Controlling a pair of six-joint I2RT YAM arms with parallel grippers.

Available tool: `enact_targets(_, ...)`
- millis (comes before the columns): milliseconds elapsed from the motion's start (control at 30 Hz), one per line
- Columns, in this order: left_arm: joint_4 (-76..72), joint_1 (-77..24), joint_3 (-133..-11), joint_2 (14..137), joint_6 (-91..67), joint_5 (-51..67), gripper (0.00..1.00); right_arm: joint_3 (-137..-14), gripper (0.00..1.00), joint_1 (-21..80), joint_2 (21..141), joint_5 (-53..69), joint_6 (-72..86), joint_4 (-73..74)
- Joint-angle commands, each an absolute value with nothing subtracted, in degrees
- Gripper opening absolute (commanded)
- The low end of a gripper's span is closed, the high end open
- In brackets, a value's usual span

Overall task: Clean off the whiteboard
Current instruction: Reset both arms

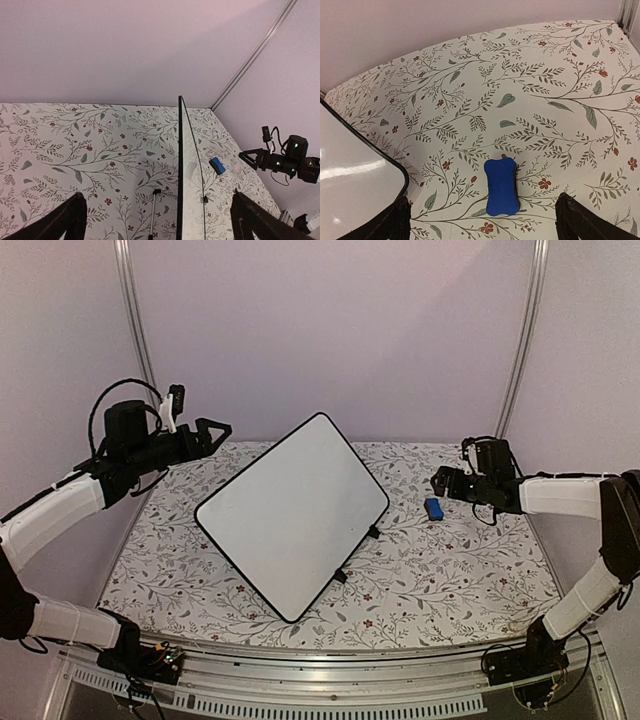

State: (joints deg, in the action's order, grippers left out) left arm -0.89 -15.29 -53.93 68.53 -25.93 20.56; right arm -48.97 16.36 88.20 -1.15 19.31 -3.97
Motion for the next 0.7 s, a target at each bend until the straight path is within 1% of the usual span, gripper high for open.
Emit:
enact_targets(0, -1.78, -14.91, -53.53, 68.3, -25.97, 21.21, 1.0, -47.98, 0.99, 16.0, 87.16, -0.84, 19.45, -6.34)
enact_targets(233, -1.67, -14.9, -53.59, 68.02, -25.79, 20.85, 1.0, -49.05, 0.99, 16.04, 88.36, -1.6, 20.33, -6.02)
enact_targets(400, -0.61, -14.93, -54.05, 67.84, -25.74, 19.83, 1.0, -53.28, 0.99, 16.18, 90.41, -3.93, 19.58, -0.18)
enact_targets(467, -0.3, -14.89, -54.01, 67.91, -25.75, 18.33, 1.0, -54.31, 0.99, 16.64, 91.3, -2.38, 17.61, 2.4)
enact_targets(567, 3.42, -14.89, -55.21, 68.9, -25.47, 15.65, 1.0, -54.18, 0.99, 16.63, 90.96, 2.92, 16.3, 2.2)
enact_targets(667, 4.07, -14.92, -55.31, 69.02, -25.43, 14.13, 1.0, -55.24, 0.99, 16.7, 91.08, 6.96, 15.84, 3.04)
